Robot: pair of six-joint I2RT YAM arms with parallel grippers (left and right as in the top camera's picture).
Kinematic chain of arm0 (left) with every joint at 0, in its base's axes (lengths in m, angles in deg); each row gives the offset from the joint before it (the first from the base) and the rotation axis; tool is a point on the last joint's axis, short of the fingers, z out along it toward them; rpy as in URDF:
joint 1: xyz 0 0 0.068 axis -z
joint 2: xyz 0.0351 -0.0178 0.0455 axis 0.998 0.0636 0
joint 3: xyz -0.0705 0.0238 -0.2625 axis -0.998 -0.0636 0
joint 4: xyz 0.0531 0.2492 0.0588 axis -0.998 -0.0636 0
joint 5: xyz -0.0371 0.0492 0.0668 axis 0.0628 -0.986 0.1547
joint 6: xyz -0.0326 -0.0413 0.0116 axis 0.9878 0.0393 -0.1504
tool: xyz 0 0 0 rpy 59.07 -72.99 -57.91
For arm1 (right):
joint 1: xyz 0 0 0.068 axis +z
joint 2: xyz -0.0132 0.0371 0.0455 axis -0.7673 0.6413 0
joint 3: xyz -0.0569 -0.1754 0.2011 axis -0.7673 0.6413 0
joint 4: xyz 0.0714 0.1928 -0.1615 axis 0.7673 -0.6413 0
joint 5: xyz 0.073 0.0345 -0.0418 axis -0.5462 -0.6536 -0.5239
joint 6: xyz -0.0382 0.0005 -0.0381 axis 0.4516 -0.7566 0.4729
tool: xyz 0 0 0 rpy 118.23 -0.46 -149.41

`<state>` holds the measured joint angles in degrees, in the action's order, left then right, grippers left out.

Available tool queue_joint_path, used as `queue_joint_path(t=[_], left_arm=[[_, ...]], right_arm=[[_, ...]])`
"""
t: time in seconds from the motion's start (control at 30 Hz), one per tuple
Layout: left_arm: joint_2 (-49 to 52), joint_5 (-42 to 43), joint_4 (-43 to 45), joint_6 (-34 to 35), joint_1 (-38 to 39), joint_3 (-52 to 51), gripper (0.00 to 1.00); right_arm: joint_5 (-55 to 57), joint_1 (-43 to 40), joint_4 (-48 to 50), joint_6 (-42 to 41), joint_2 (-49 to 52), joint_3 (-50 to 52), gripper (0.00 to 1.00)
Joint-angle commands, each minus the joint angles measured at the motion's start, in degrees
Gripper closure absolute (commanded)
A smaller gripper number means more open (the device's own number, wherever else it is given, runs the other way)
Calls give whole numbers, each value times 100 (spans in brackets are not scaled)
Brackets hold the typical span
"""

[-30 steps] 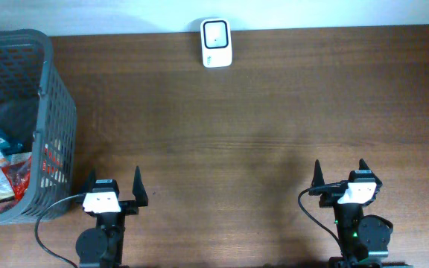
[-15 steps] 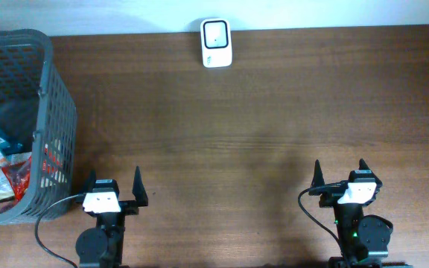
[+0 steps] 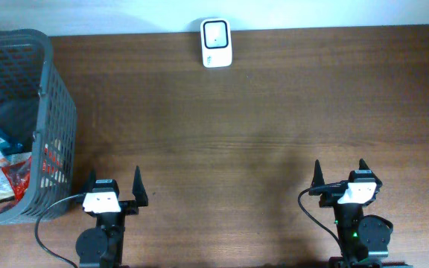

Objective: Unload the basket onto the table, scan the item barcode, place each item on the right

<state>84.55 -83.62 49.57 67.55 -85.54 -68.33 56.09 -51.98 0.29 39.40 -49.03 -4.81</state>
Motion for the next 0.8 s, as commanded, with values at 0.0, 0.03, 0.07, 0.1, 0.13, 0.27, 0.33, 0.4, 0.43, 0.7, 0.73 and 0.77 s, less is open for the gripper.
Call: queue_joint_path(t=[0.0, 0.03, 0.07, 0.1, 0.13, 0.27, 0.33, 0.4, 0.43, 0.7, 0.73, 0.77], left_arm=[[-33, -22, -35, -90, -26, -7, 1], [-33, -22, -35, -90, -24, -7, 1], [-33, 70, 33, -24, -24, -7, 1], [-33, 337, 162, 15, -24, -4, 1], [-33, 1036, 376, 192, -24, -4, 1], [-33, 3121, 1891, 238, -24, -4, 1], [-33, 3305, 3329, 240, -24, -4, 1], [-33, 3248, 4579, 240, -26, 105, 1], [-33, 3237, 4745, 240, -24, 223, 1], [774, 1591, 1506, 138, -24, 3132, 1], [1082, 1606, 933, -26, -24, 3622, 1], [1445, 1718, 376, -46, -24, 4061, 1]], right_arm=[[50, 35, -15, 20, 0, 52, 2], [48, 35, -15, 20, 0, 52, 2], [48, 35, -15, 20, 0, 52, 2], [50, 35, -15, 20, 0, 52, 2], [48, 35, -15, 20, 0, 52, 2], [48, 35, -15, 20, 0, 52, 1], [48, 37, -15, 20, 0, 52, 2], [48, 35, -15, 20, 0, 52, 2], [50, 35, -15, 20, 0, 52, 2], [48, 35, -15, 20, 0, 52, 2], [50, 35, -15, 20, 0, 52, 2], [48, 35, -15, 20, 0, 52, 2]])
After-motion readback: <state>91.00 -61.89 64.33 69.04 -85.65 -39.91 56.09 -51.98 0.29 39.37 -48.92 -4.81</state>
